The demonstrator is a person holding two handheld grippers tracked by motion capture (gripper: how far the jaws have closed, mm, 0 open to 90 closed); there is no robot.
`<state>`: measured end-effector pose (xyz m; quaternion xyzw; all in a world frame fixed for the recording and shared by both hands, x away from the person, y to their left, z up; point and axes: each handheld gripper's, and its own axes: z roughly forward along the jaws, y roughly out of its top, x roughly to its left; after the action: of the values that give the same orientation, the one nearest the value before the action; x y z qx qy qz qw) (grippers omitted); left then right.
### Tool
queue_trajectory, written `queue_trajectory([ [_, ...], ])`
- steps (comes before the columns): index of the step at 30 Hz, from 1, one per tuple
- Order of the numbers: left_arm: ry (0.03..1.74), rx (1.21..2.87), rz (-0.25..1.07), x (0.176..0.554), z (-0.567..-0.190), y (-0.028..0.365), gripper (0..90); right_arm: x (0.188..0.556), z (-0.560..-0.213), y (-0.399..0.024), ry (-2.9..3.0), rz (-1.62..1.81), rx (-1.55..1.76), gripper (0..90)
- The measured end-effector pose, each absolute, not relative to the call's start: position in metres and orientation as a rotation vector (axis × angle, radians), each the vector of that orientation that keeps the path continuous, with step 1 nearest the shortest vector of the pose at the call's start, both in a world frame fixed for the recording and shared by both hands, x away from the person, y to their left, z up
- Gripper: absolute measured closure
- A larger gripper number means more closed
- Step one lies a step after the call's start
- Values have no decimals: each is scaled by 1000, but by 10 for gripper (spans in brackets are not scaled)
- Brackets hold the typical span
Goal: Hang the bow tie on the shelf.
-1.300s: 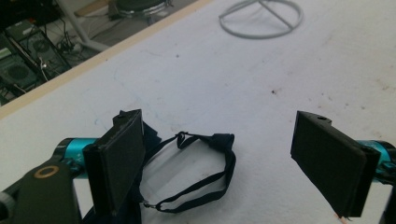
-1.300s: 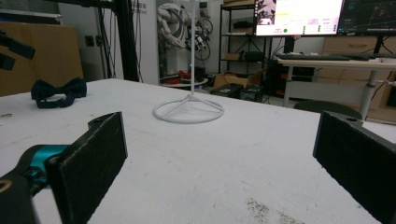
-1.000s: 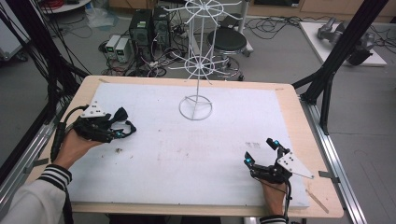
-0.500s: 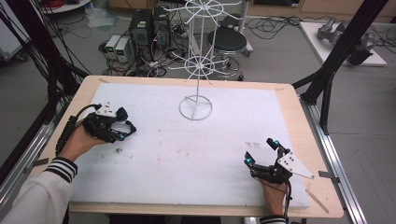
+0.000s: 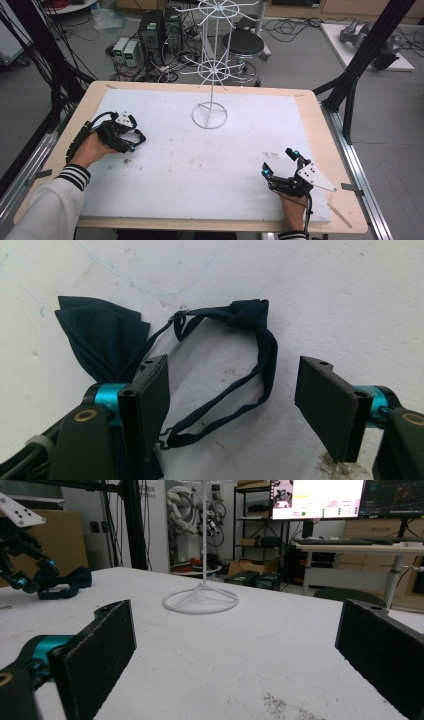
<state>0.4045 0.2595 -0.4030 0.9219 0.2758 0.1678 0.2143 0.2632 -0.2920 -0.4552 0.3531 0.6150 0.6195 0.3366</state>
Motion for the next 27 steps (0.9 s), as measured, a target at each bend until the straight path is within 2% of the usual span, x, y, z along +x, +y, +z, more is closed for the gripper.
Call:
queue_trajectory([
  [5,754,2580,467,409,-403,255,334,263,-455,-292,1604,1619,920,19],
  [17,746,2638,410,412,-404,253,466,263,-455,-292,1604,1622,931,19],
  [27,722,2674,377,414,-409,251,524,263,-455,-292,1603,1621,930,19],
])
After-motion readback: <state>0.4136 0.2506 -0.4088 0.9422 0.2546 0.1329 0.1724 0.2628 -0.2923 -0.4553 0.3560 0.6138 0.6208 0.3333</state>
